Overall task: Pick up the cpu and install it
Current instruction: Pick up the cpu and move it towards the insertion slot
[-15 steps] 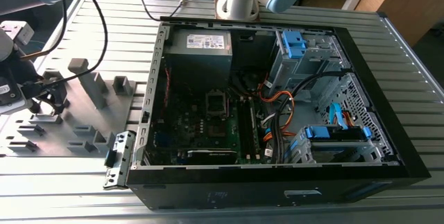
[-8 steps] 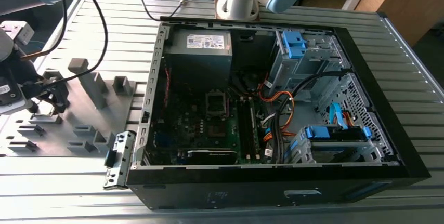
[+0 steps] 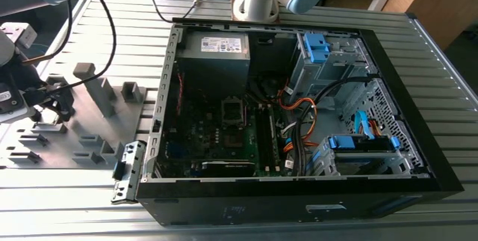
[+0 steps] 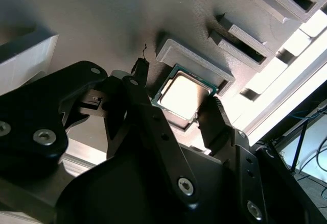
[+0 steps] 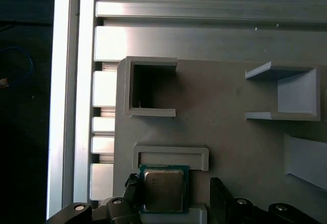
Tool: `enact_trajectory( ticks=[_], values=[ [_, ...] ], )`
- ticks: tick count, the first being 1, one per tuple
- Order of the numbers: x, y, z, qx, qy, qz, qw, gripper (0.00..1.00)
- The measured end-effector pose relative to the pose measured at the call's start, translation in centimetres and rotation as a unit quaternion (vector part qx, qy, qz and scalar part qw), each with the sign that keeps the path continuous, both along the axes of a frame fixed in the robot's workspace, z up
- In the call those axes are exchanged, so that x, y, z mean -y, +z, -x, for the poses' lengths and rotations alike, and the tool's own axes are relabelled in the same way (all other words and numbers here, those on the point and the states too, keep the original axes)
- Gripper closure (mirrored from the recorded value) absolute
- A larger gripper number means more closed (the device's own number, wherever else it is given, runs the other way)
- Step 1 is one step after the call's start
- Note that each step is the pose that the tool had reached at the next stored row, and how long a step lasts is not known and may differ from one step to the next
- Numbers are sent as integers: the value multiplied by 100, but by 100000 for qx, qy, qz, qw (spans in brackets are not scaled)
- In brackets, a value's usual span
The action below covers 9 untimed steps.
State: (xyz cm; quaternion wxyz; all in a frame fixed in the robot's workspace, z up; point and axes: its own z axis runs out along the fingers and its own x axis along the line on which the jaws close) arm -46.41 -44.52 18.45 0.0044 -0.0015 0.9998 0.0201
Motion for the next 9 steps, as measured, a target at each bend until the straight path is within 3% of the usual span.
enact_trajectory(
  ticks=[9],
  values=[
    [0,0,-3,4,0,0,100000,33]
  ],
)
